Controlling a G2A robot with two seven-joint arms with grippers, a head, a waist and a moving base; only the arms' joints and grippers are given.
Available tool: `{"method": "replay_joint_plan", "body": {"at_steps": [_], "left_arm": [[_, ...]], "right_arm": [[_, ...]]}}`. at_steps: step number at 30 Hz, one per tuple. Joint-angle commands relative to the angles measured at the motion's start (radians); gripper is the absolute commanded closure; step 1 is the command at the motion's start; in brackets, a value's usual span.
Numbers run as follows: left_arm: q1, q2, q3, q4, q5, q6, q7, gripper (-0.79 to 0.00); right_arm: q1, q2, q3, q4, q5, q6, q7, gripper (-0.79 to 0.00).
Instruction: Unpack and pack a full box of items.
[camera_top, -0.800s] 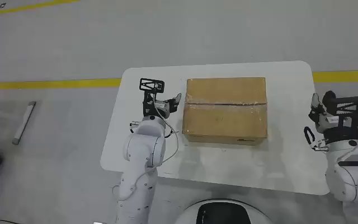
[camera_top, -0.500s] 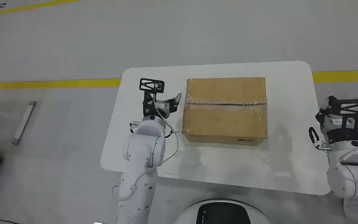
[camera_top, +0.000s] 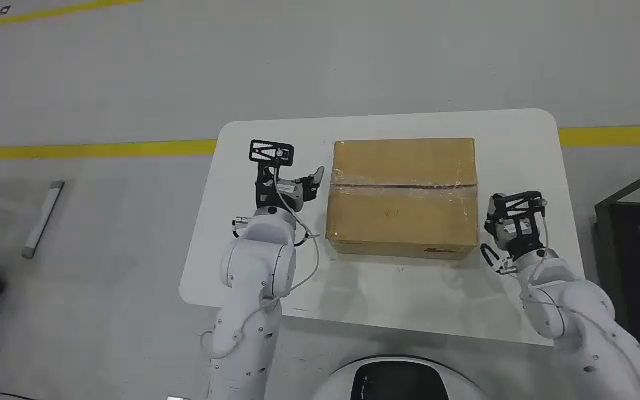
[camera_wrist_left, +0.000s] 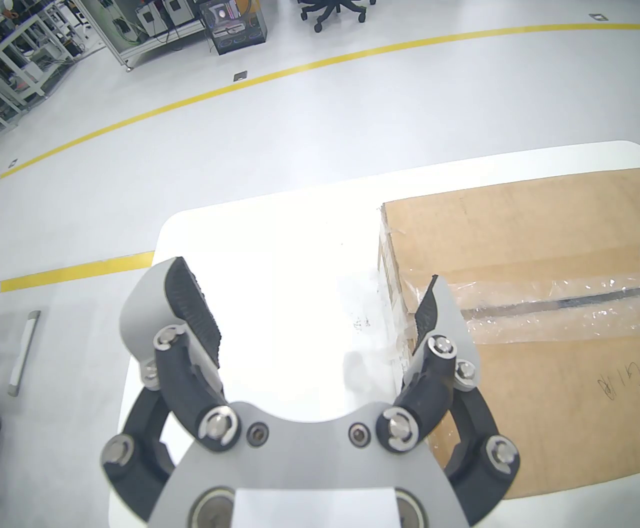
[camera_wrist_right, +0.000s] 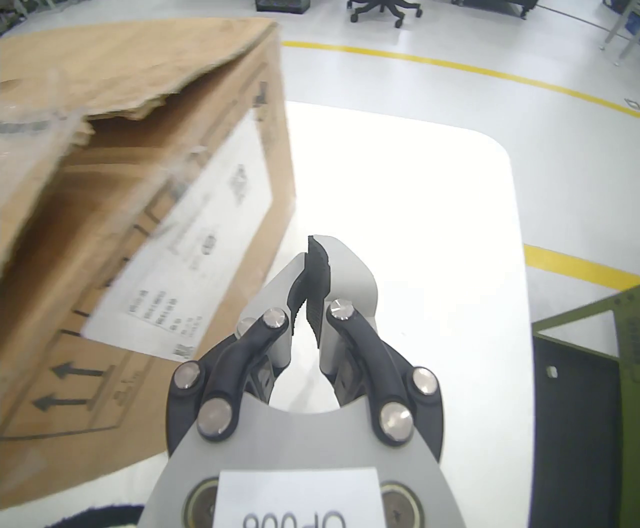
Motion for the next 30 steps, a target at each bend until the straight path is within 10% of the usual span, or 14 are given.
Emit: {"method": "replay_joint_plan", "body": {"at_steps": [1, 12, 24, 30], "left_arm": [[0.000, 0.000, 0.000, 0.000, 0.000, 0.000, 0.000, -0.785], [-0.001, -0.001, 0.016, -0.017, -0.019, -0.028, 0.029, -0.785], [-0.206, -0.040, 0.268, 0.071, -0.203, -0.186, -0.040, -0.785], [-0.206, -0.040, 0.268, 0.071, -0.203, -0.186, -0.040, -0.785]], "right_arm": [[0.011, -0.003, -0.027, 0.003, -0.007, -0.008, 0.002, 0.000], [0.019, -0.007, -0.046, 0.009, -0.051, -0.029, -0.016, 0.000], [-0.109, 0.003, 0.150, -0.106, -0.020, 0.023, -0.047, 0.000], [-0.131, 0.001, 0.168, -0.111, -0.019, 0.028, -0.051, 0.000]]}}
